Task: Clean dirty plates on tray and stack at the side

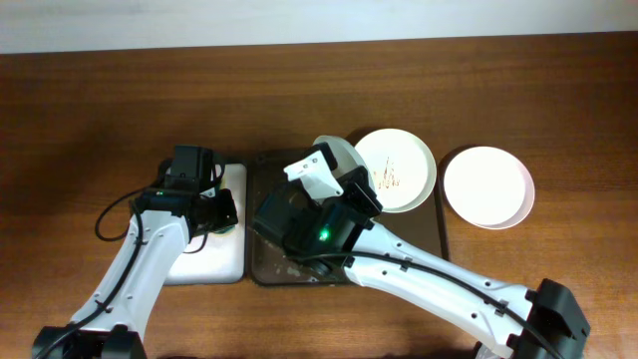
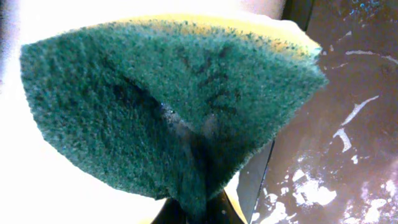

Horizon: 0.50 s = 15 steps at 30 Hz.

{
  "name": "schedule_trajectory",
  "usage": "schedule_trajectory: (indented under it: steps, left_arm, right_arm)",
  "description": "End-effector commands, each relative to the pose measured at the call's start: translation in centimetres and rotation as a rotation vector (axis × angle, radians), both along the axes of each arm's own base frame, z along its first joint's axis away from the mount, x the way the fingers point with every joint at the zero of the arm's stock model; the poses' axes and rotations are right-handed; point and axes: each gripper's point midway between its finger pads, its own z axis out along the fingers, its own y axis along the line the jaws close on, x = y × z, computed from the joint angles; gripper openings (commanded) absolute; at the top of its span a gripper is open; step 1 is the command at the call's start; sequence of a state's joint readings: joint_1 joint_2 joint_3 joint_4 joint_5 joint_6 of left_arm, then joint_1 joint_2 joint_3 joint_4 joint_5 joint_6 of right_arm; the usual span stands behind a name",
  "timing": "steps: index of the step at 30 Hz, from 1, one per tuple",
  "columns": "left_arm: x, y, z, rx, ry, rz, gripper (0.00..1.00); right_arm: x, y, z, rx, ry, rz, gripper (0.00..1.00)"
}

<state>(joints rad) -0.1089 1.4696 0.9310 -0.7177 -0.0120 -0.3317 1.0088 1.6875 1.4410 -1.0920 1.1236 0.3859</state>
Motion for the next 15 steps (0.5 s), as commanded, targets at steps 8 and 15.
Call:
schedule_trajectory:
  steps: [8,15]
  left_arm:
    - [0.1,0.4,0.3,0.015,-0.012,-0.007,0.00]
    - [0.1,0.4,0.3,0.015,-0.011,-0.008,0.00]
  right_arm:
    - [0.1,-0.3,2.0,0.022,-0.088,-0.017,0.04]
    - [3.4,-5.4,-0.3,0.216,-0.026,-0.226,0.04]
